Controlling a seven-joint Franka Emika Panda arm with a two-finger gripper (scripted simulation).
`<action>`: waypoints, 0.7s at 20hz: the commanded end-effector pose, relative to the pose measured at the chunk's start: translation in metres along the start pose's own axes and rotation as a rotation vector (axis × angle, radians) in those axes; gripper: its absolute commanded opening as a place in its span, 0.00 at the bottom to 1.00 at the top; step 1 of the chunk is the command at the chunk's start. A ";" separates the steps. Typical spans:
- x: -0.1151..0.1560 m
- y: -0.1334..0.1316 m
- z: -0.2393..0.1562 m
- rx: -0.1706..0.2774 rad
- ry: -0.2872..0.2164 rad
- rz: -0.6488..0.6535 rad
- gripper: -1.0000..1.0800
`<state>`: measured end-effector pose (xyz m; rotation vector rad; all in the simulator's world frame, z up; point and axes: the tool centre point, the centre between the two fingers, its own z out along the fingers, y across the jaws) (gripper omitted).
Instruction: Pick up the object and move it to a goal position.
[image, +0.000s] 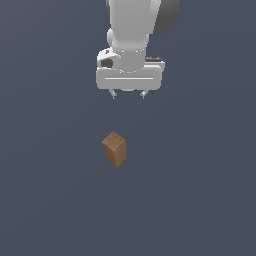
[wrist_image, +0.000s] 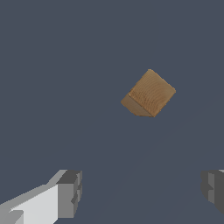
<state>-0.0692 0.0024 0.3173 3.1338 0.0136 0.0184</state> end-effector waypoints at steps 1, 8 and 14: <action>0.000 0.000 0.000 0.000 0.000 0.000 0.96; 0.005 0.005 -0.006 0.023 0.024 0.046 0.96; 0.005 0.006 -0.008 0.029 0.031 0.053 0.96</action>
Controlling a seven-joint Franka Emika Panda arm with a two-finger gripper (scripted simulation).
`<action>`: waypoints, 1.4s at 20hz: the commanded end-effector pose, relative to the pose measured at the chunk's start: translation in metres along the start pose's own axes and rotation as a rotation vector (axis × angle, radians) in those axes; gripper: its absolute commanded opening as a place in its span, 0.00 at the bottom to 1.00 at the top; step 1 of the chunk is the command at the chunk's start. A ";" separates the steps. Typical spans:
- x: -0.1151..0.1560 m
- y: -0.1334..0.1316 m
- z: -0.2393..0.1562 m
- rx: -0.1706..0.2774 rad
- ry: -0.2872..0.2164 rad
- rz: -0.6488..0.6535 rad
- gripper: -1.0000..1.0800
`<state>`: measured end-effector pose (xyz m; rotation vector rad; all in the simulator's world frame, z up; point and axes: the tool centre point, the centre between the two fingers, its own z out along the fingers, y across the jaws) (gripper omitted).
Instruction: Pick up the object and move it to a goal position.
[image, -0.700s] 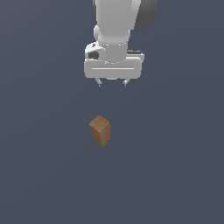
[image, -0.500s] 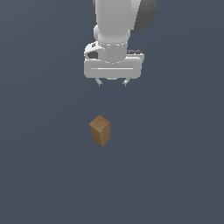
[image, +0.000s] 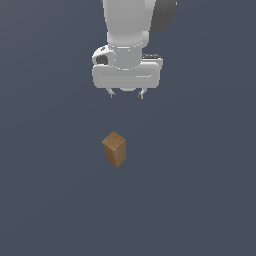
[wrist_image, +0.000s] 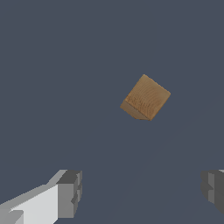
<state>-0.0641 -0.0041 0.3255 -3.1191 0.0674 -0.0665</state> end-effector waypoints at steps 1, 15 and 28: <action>0.001 0.000 0.001 0.000 -0.001 0.003 0.96; 0.030 0.015 0.040 0.001 -0.015 0.212 0.96; 0.069 0.043 0.113 -0.023 -0.031 0.548 0.96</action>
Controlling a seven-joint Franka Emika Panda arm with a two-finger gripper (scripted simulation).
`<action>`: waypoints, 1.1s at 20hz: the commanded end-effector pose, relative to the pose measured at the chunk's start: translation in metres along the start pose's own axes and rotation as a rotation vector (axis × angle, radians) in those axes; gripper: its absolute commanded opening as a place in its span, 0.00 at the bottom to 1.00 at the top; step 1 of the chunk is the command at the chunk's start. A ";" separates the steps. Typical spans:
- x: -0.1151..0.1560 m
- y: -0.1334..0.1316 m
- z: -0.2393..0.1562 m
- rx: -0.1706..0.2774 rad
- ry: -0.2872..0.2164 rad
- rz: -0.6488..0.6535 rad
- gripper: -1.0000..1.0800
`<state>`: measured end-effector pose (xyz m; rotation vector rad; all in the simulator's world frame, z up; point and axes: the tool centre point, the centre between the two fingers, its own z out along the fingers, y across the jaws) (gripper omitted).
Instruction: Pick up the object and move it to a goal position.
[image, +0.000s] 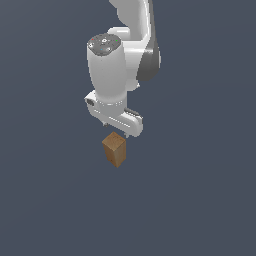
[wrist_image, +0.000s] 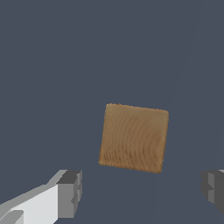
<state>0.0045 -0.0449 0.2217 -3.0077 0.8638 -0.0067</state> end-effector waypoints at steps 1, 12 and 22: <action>0.007 0.001 0.010 -0.004 0.000 0.048 0.96; 0.016 0.003 0.028 -0.013 -0.001 0.121 0.96; 0.016 0.004 0.062 -0.013 0.000 0.125 0.96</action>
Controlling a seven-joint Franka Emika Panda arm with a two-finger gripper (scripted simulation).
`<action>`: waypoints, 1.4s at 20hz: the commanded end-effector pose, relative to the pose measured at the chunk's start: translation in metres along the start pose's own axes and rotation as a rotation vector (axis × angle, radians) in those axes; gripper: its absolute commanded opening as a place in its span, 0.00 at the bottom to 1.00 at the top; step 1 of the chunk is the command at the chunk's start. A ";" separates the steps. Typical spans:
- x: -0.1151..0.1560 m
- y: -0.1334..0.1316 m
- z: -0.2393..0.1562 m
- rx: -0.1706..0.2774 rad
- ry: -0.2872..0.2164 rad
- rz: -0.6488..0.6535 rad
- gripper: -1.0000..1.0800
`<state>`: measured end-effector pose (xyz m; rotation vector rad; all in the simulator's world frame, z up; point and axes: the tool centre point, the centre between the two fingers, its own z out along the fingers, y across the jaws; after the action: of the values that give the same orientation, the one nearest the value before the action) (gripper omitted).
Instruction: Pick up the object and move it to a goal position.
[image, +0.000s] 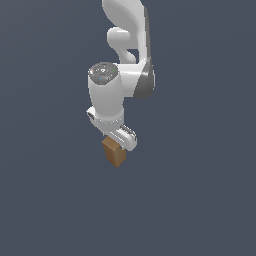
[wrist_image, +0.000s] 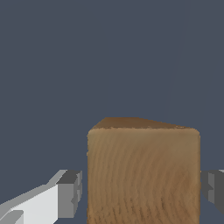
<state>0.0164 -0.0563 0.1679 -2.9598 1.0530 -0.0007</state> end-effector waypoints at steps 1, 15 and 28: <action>0.000 0.000 0.013 -0.001 0.000 0.001 0.96; 0.001 0.000 0.025 0.000 0.000 0.002 0.00; -0.007 -0.005 -0.001 0.000 -0.001 0.002 0.00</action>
<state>0.0120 -0.0503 0.1563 -2.9616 1.0575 0.0183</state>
